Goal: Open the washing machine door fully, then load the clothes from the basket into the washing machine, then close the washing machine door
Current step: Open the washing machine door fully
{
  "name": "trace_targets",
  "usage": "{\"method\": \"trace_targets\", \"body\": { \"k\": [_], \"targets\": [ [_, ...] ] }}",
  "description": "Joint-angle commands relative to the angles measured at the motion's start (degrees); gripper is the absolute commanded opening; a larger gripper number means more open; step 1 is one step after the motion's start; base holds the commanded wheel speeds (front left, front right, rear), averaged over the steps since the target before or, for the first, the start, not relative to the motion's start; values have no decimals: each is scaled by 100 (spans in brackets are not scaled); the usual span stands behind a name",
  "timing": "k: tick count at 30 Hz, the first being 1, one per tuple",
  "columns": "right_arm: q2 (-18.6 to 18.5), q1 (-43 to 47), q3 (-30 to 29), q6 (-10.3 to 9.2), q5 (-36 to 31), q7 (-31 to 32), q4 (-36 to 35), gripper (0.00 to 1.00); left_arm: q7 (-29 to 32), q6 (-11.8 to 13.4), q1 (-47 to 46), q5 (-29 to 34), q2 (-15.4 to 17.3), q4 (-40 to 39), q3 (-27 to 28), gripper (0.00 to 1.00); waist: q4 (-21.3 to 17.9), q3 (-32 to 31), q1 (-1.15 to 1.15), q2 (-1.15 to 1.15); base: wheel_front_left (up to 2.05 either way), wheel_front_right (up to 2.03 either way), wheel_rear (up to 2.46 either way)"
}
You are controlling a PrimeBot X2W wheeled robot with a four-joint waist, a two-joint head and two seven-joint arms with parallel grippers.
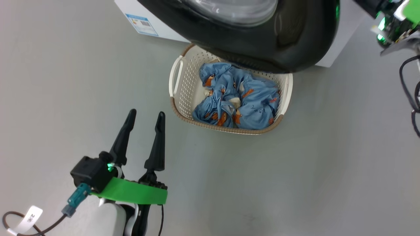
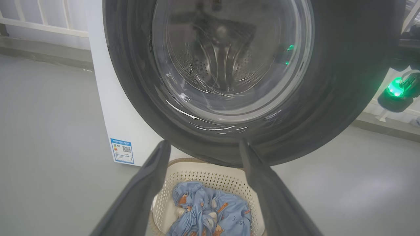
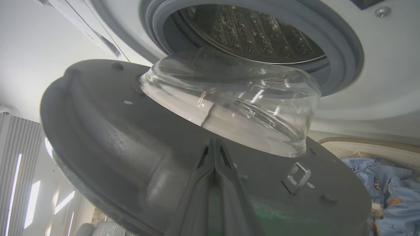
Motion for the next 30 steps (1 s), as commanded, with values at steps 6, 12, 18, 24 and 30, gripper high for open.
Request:
{"method": "trace_targets", "body": {
  "k": [6,12,18,24,30],
  "targets": [
    [265,440,114,45,62,245,-283,0,-37,4,179,138,110,-67,284,100,-50,-278,1,0,0,0,0],
    [395,679,138,45,88,417,-406,0,-37,4,285,197,110,-59,342,100,-62,-418,1,0,0,0,0],
    [533,930,162,45,113,559,-486,0,-37,4,391,257,110,-16,383,100,-71,-620,1,0,0,0,0],
    [714,1227,170,45,146,712,-573,0,-37,4,559,338,112,24,440,100,-55,-866,1,0,0,0,0],
    [865,1473,139,45,147,845,-624,0,-37,4,745,386,113,69,533,100,3,-1051,1,0,0,0,0]
  ]
}}
